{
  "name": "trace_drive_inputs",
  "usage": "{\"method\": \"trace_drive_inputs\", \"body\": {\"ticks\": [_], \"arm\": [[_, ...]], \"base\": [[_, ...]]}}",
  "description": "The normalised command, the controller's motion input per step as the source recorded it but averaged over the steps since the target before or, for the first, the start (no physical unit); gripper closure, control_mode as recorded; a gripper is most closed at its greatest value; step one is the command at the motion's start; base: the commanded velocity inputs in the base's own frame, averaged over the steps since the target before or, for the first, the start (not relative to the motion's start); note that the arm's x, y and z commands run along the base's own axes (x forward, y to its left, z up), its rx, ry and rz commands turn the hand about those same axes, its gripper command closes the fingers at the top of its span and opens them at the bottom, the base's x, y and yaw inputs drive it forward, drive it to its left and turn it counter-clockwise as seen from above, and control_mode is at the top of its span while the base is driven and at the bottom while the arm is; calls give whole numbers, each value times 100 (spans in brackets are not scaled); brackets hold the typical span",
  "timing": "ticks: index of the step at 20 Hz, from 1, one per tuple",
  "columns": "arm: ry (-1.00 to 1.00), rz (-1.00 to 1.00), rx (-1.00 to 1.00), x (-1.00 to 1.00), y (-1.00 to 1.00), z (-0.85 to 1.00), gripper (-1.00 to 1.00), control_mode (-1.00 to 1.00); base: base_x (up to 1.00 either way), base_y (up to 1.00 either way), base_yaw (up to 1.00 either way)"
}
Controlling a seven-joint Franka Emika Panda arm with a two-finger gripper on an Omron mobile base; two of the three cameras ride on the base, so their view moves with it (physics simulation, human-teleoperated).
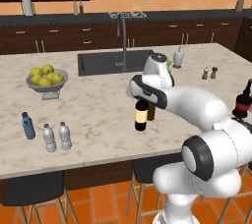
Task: Move the plastic bottles in the middle to the plastics group, and the glass bottles in the middle to the glass group.
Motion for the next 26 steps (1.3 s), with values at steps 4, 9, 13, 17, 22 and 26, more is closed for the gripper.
{"method": "trace_drive_inputs", "body": {"ticks": [4,9,13,17,22,26], "arm": [[-1,0,1,-86,-16,12,100,-100],[-4,0,0,-12,-69,17,100,-100],[0,-4,0,8,-100,16,100,-100],[0,-7,0,32,-100,18,100,-100],[1,-10,0,13,-100,16,100,-100],[0,-10,0,0,-100,2,100,-100]], "base": [[0,0,0],[0,0,0],[0,0,0],[0,0,0],[0,0,0],[0,0,0]]}}
